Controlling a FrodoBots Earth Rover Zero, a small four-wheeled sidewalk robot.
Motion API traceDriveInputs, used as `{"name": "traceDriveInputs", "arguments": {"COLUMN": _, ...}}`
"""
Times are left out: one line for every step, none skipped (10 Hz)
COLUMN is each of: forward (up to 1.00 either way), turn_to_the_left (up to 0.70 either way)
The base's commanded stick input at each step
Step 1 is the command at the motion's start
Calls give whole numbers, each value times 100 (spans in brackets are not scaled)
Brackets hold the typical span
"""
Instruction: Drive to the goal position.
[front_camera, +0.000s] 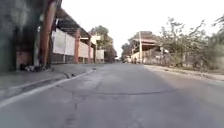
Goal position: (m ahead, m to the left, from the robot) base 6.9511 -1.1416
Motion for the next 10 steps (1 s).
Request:
{"name": "traceDriveInputs", "arguments": {"forward": 100, "turn_to_the_left": 0}}
{"name": "traceDriveInputs", "arguments": {"forward": 100, "turn_to_the_left": 0}}
{"name": "traceDriveInputs", "arguments": {"forward": 100, "turn_to_the_left": 0}}
{"name": "traceDriveInputs", "arguments": {"forward": 100, "turn_to_the_left": 0}}
{"name": "traceDriveInputs", "arguments": {"forward": 100, "turn_to_the_left": 0}}
{"name": "traceDriveInputs", "arguments": {"forward": 100, "turn_to_the_left": 0}}
{"name": "traceDriveInputs", "arguments": {"forward": 100, "turn_to_the_left": 0}}
{"name": "traceDriveInputs", "arguments": {"forward": 100, "turn_to_the_left": 0}}
{"name": "traceDriveInputs", "arguments": {"forward": 100, "turn_to_the_left": 0}}
{"name": "traceDriveInputs", "arguments": {"forward": 100, "turn_to_the_left": 0}}
